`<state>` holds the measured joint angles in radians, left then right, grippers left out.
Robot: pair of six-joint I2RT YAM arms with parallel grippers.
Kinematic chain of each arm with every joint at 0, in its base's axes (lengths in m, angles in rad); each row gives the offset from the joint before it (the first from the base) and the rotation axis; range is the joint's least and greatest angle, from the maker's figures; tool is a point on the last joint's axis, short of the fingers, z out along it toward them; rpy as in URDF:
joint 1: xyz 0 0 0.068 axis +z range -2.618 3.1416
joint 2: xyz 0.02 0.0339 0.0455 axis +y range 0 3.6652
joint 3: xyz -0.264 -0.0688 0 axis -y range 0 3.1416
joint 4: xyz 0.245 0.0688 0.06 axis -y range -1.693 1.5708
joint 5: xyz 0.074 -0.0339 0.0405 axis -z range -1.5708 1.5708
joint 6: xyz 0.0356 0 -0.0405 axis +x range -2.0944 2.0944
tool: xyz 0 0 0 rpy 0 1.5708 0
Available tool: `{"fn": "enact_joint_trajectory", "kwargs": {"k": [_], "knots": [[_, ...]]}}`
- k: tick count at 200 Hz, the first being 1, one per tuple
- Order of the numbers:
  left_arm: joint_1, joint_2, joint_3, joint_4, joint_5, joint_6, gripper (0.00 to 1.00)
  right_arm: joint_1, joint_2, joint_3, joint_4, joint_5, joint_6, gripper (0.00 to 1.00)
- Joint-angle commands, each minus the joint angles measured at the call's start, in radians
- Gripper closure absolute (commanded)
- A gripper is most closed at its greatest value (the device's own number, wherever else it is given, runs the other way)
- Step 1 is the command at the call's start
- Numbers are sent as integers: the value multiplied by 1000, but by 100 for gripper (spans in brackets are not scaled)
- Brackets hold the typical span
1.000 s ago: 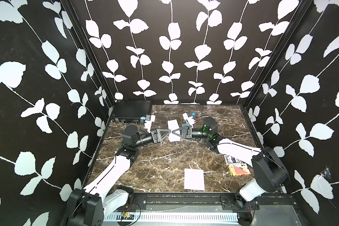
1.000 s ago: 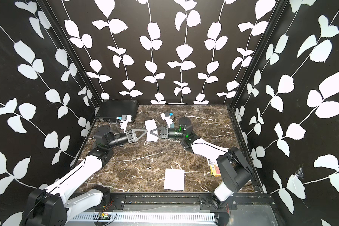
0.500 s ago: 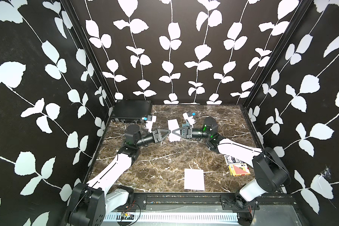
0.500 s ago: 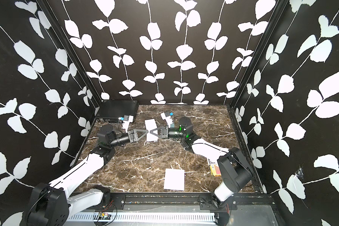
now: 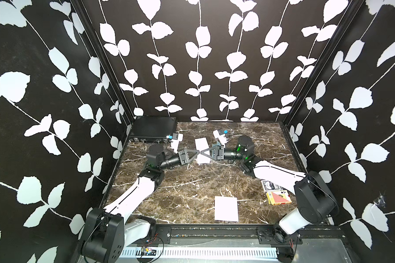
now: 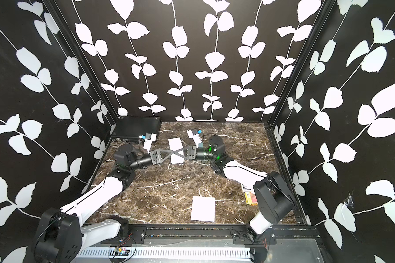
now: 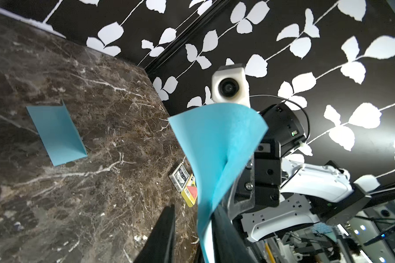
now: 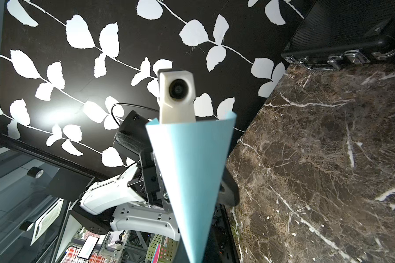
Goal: Fold the square paper along the opposite sides
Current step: Fold the paper.
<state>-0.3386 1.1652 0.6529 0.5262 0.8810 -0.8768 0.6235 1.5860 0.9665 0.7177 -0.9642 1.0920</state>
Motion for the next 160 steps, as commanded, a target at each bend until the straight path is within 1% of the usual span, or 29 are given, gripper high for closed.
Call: {"fn": "enact_joint_trajectory", "kwargs": {"k": [1, 27, 60, 77, 99, 122, 134, 142, 160], "knots": [[-5, -6, 28, 41, 16, -2, 81, 7, 3, 45, 25, -22, -9, 95], [-5, -15, 34, 29, 15, -1, 84, 8, 5, 42, 23, -23, -12, 96], [-7, -20, 39, 12, 14, 2, 93, 8, 2, 42, 21, -23, -13, 96], [-9, -18, 43, 11, 15, -3, 100, 9, 1, 39, 18, -23, -15, 95], [-19, -18, 46, 26, 15, -10, 100, 10, 0, 37, 14, -21, -17, 95], [-22, -20, 51, 3, 9, -1, 100, 10, -3, 34, 9, -20, -20, 94], [-21, -19, 52, -7, 7, 3, 100, 10, -7, 33, 0, -20, -24, 90], [-22, -21, 52, -16, 6, 8, 100, 10, -9, 32, -4, -19, -27, 85], [-22, -28, 53, -63, -9, 31, 100, 8, -18, 32, -20, -20, -39, 79]]}}
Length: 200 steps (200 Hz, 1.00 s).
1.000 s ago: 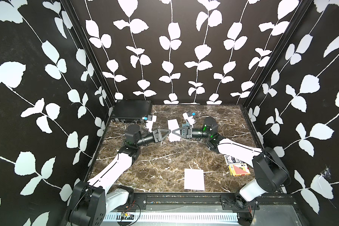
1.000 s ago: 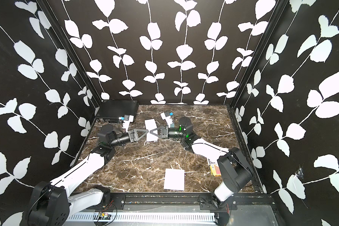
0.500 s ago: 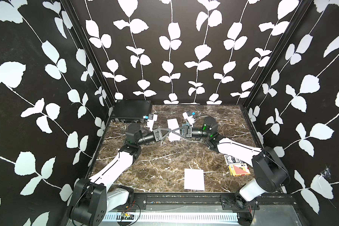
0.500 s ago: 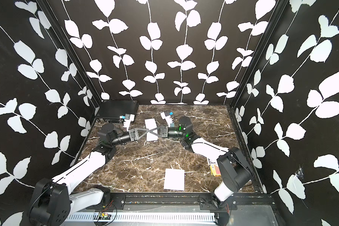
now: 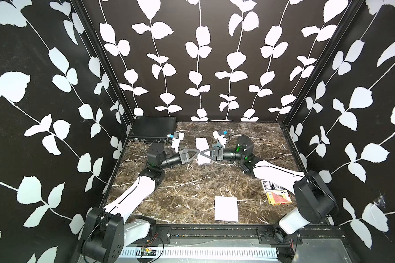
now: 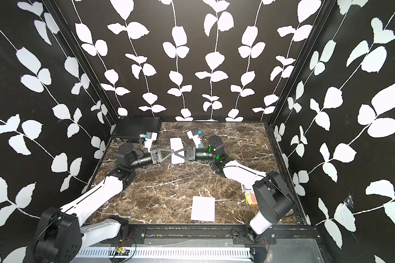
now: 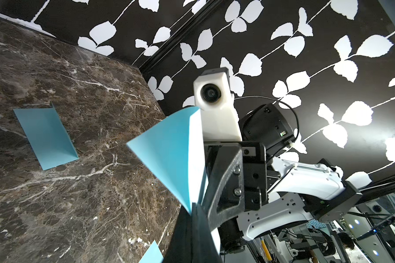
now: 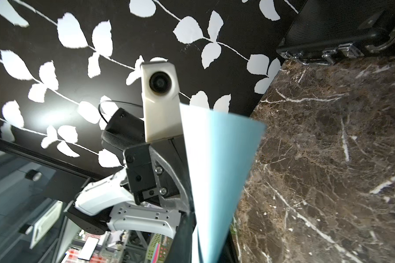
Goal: Fold the square paper along the opposite sides
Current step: Fold the paper, then smooth out the paper at the center of the board.
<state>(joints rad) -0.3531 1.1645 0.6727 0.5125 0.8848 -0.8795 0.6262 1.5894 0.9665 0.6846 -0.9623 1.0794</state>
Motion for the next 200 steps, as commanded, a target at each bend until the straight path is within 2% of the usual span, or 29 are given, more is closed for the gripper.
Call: {"fn": "enact_joint_trajectory", "kwargs": {"k": [1, 34, 63, 74, 85, 98, 107, 114, 131, 146, 168, 200], "knots": [[-7, -27, 33, -52, -14, 35, 100, 5, -22, 31, 12, -21, -27, 78], [-7, -33, 26, -97, -38, 54, 100, 1, -32, 26, -7, -22, -45, 69], [-7, -46, 13, -150, -56, 71, 100, -35, -61, -4, -36, -45, -59, 46], [-7, -58, 9, -212, -77, 97, 100, -66, -99, -26, -111, -46, -120, 43], [-7, -72, -9, -260, -99, 110, 100, -94, -159, -47, -264, -14, -263, 43], [-7, -81, -45, -296, -127, 115, 100, -93, -233, -67, -493, 129, -501, 44], [-9, -82, -80, -298, -160, 109, 100, -79, -281, -110, -546, 253, -640, 45], [-11, -74, -106, -298, -182, 108, 100, -61, -306, -168, -505, 311, -713, 48], [-17, -32, -149, -305, -210, 120, 100, 7, -343, -331, -252, 452, -859, 56], [-20, 0, -184, -289, -231, 134, 100, 93, -318, -383, -155, 576, -1020, 65], [-23, 71, -210, -258, -247, 152, 100, 132, -200, -355, -106, 570, -1067, 79], [-24, 189, -234, -216, -250, 173, 100, 163, -7, -331, 74, 550, -1050, 82]]}}
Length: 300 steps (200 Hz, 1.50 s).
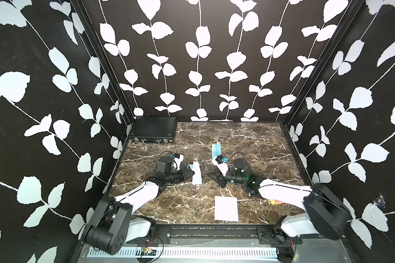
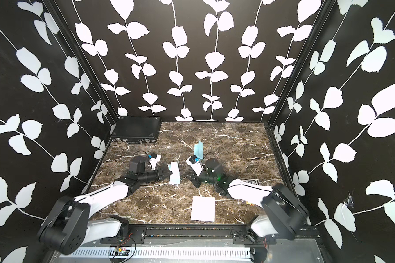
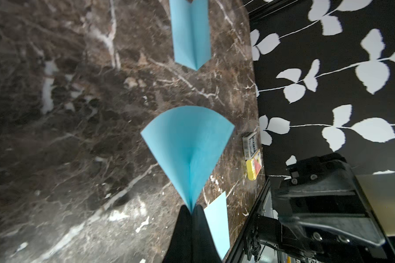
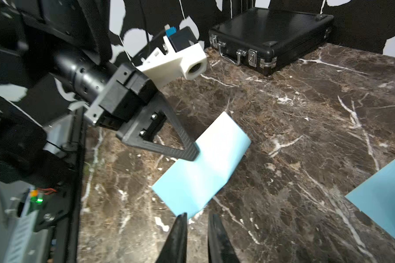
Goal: Fold the square paper along the opposite sides
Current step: Smooth out the paper at the center of the board.
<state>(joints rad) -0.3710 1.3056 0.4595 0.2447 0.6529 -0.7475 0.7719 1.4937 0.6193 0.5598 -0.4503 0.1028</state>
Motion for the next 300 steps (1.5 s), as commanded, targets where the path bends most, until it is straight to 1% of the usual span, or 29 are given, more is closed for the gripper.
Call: {"fn": "enact_joint_trajectory", "kwargs": {"k": [1, 23, 48, 55, 58, 68, 113, 170, 205, 253, 300], "knots": [[-6, 51, -22, 51, -17, 42, 100, 18, 94, 18, 202, 38, -74, 82], [-6, 88, -39, 36, -29, 57, 100, 26, 212, 56, 260, 32, -69, 84], [-5, 93, -44, -14, -44, 86, 100, 32, 295, 100, 294, 10, -52, 86], [-7, 93, -46, -26, -44, 91, 100, 35, 312, 111, 297, 8, -52, 87], [-6, 93, -48, -29, -73, 94, 100, 36, 319, 114, 300, 8, -52, 87], [-6, 98, -55, -37, -82, 97, 100, 43, 341, 126, 305, 5, -50, 88], [-6, 128, -91, -38, -91, 102, 100, 64, 418, 177, 319, -9, -50, 88], [-5, 156, -85, -51, -93, 119, 100, 96, 513, 227, 299, -5, -90, 89], [-5, 172, -79, -51, -84, 130, 100, 97, 561, 225, 275, 25, -128, 90], [7, 187, -85, -52, -68, 142, 100, 94, 571, 179, 269, 129, -179, 90], [23, 184, -101, -44, -59, 145, 100, 66, 570, 177, 269, 197, -157, 91]]}}
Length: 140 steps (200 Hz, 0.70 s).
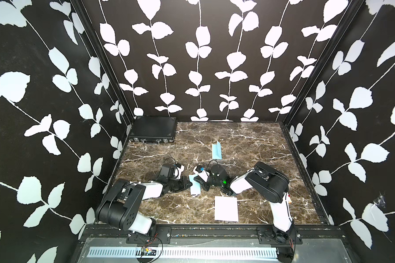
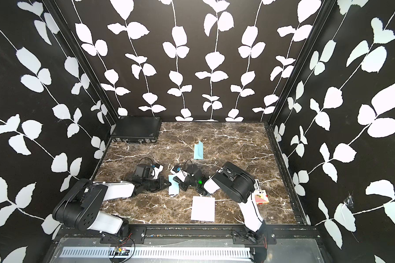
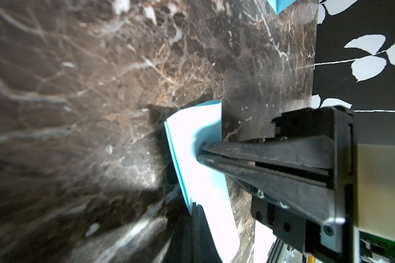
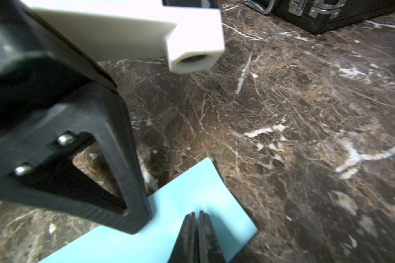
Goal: Fold the square paper along the opposite sides
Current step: Smooth out the paper at the center of the board.
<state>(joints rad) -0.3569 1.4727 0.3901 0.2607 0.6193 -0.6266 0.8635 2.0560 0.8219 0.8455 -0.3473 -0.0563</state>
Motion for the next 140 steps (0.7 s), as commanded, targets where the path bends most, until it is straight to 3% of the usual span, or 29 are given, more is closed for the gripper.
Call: {"fn": "enact_joint_trajectory", "kwargs": {"k": [1, 45, 97, 140], "knots": [[9, 17, -31, -59, -26, 24, 100, -27, 8, -25, -16, 96, 2, 91], [24, 12, -47, -49, -26, 26, 100, -56, 20, -16, -35, 132, 24, 93], [27, 24, -7, -63, -46, 53, 100, -55, -126, -32, -10, -81, 84, 90], [30, 59, -1, -44, -49, 56, 100, -5, -81, -28, -12, -133, 87, 90]]}}
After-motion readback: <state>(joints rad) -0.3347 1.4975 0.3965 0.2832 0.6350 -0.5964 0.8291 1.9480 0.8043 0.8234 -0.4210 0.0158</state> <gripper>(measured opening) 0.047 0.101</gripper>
